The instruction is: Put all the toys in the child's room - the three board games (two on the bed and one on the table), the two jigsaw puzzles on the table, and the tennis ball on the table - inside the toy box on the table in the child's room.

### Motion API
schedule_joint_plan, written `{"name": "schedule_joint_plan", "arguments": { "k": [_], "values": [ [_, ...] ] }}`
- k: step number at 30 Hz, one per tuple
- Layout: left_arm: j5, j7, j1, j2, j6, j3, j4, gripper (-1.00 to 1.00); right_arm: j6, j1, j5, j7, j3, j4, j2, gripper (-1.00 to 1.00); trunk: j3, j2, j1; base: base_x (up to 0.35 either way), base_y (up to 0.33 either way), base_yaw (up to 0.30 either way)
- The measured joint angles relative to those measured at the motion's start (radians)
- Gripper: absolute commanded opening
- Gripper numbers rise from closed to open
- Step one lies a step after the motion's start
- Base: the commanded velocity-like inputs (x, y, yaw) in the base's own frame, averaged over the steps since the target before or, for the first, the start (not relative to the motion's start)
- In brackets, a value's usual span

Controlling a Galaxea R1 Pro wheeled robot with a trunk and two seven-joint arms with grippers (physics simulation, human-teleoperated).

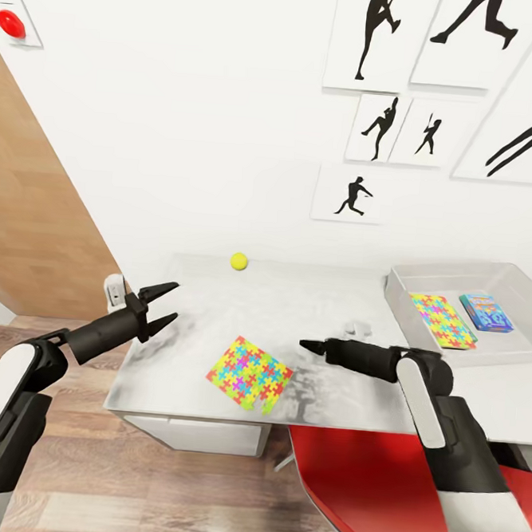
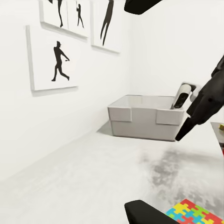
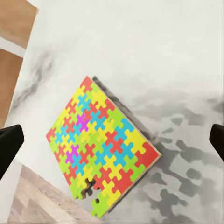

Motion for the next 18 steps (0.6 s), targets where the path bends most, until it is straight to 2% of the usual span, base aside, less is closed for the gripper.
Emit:
{"name": "schedule_joint_plan", "arguments": {
  "k": [3,6,13,16,18],
  "values": [
    [0.0,0.0,0.001,0.0,0.001,0.001,0.0,1.0,0.0,-0.004,0.0,-0.015,-0.013,0.024,0.025,1.0,0.0,0.0,0.0,-0.001,0.003,0.0],
    [0.0,0.0,0.001,0.0,0.001,0.002,0.0,1.0,0.0,-0.007,-0.001,-0.021,-0.028,0.076,0.037,1.0,0.0,0.0,0.0,0.0,0.0,0.0],
    [0.0,0.0,0.002,0.0,0.001,0.002,0.0,1.0,0.0,-0.017,-0.002,-0.021,-0.031,0.123,0.044,1.0,0.0,0.0,0.0,0.0,0.0,0.0],
    [0.0,0.0,0.002,0.0,0.001,0.002,0.0,1.0,0.0,-0.073,0.0,-0.023,-0.03,0.225,0.057,1.0,0.0,0.0,0.0,0.0,0.0,0.0],
    [0.0,0.0,0.002,0.0,0.001,0.002,0.0,1.0,0.0,-0.136,0.001,-0.019,-0.03,0.361,0.065,1.0,0.0,0.0,0.0,0.0,0.0,0.0]
  ]
}}
